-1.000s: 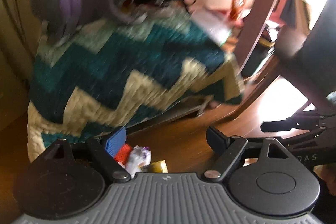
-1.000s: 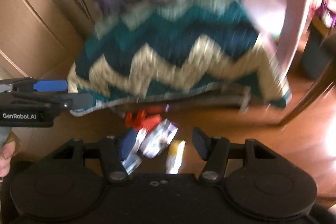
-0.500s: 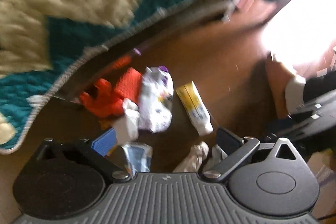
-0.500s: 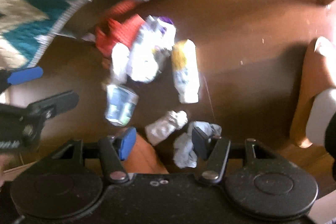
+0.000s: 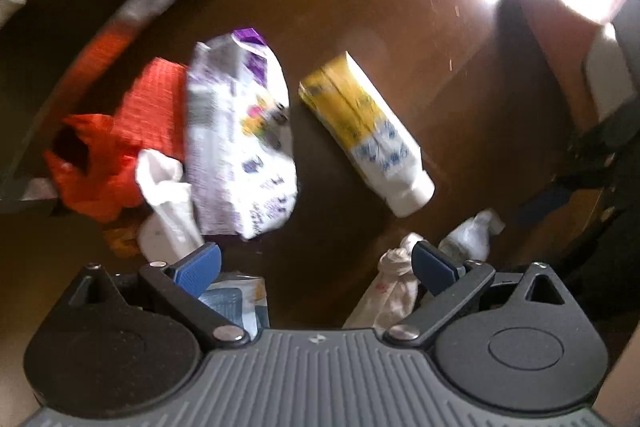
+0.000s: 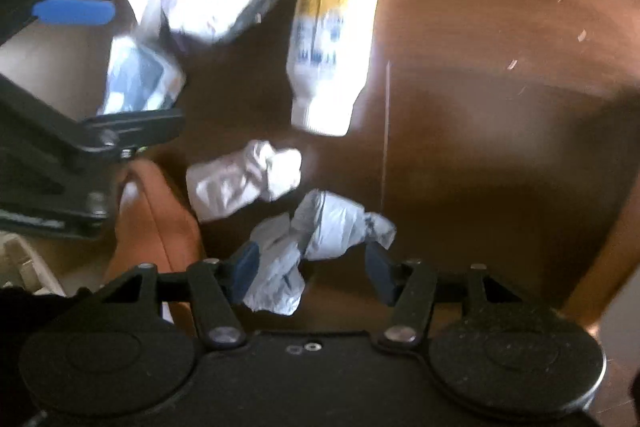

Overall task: Collect trash
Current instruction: 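Grasp a crumpled grey tissue with the right tool while the left tool grasps a white tissue, then lift both tissues and carry them toward the grey bin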

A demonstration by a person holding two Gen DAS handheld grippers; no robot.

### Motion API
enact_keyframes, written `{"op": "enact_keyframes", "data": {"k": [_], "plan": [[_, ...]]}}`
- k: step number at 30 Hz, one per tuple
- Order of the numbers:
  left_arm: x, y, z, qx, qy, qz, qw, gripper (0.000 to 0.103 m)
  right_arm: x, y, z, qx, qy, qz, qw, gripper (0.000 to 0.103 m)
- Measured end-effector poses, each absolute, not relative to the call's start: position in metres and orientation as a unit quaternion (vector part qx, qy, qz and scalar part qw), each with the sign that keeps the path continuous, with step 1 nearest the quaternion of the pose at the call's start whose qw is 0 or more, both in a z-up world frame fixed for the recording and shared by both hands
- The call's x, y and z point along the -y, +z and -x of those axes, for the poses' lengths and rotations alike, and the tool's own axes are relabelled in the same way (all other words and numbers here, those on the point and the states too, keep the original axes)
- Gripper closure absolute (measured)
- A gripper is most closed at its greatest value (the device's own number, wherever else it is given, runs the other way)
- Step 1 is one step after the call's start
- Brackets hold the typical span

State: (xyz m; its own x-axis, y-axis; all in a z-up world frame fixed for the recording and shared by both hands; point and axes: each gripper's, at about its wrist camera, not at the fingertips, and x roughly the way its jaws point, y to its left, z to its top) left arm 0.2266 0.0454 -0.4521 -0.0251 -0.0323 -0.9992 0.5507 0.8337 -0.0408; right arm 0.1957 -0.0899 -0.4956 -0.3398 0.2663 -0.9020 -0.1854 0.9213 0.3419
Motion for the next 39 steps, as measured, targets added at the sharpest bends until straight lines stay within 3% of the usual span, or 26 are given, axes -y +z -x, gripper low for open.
{"op": "enact_keyframes", "data": {"k": [11, 21, 22, 24, 25, 26, 28, 29, 30, 33, 39], "plan": [[-0.044, -0.520, -0.203, -0.714, -0.240, -0.184, 0.631, 0.002, 0.088, -0.549, -0.182, -0.822, 0.180, -0.037, 0.539, 0.045], [-0.048, -0.548, -0.199, -0.735, -0.247, -0.141, 0.615, 0.015, 0.077, -0.561, -0.181, -0.800, 0.213, 0.029, 0.560, 0.047], [-0.047, -0.550, -0.198, -0.735, -0.253, -0.141, 0.612, 0.020, 0.076, -0.561, -0.181, -0.798, 0.218, 0.034, 0.561, 0.049], [-0.044, -0.550, -0.194, -0.727, -0.258, -0.149, 0.618, 0.021, 0.073, -0.560, -0.183, -0.794, 0.226, 0.045, 0.563, 0.053], [-0.043, -0.550, -0.194, -0.725, -0.258, -0.147, 0.621, 0.022, 0.073, -0.559, -0.183, -0.794, 0.230, 0.044, 0.562, 0.063], [-0.040, -0.549, -0.192, -0.724, -0.260, -0.145, 0.623, 0.026, 0.074, -0.559, -0.185, -0.795, 0.231, 0.037, 0.560, 0.067], [-0.032, -0.545, -0.186, -0.717, -0.271, -0.147, 0.625, 0.046, 0.075, -0.558, -0.188, -0.796, 0.221, 0.035, 0.563, 0.068], [-0.029, -0.544, -0.185, -0.718, -0.278, -0.144, 0.622, 0.068, 0.076, -0.556, -0.190, -0.793, 0.220, 0.038, 0.567, 0.070], [-0.026, -0.544, -0.185, -0.723, -0.282, -0.137, 0.615, 0.080, 0.076, -0.554, -0.192, -0.790, 0.219, 0.040, 0.572, 0.071], [-0.017, -0.539, -0.184, -0.716, -0.286, -0.138, 0.622, 0.092, 0.079, -0.549, -0.200, -0.787, 0.201, 0.044, 0.582, 0.074], [-0.022, -0.524, -0.203, -0.722, -0.266, -0.101, 0.630, 0.096, 0.078, -0.529, -0.202, -0.776, 0.181, 0.089, 0.598, 0.076]]}}
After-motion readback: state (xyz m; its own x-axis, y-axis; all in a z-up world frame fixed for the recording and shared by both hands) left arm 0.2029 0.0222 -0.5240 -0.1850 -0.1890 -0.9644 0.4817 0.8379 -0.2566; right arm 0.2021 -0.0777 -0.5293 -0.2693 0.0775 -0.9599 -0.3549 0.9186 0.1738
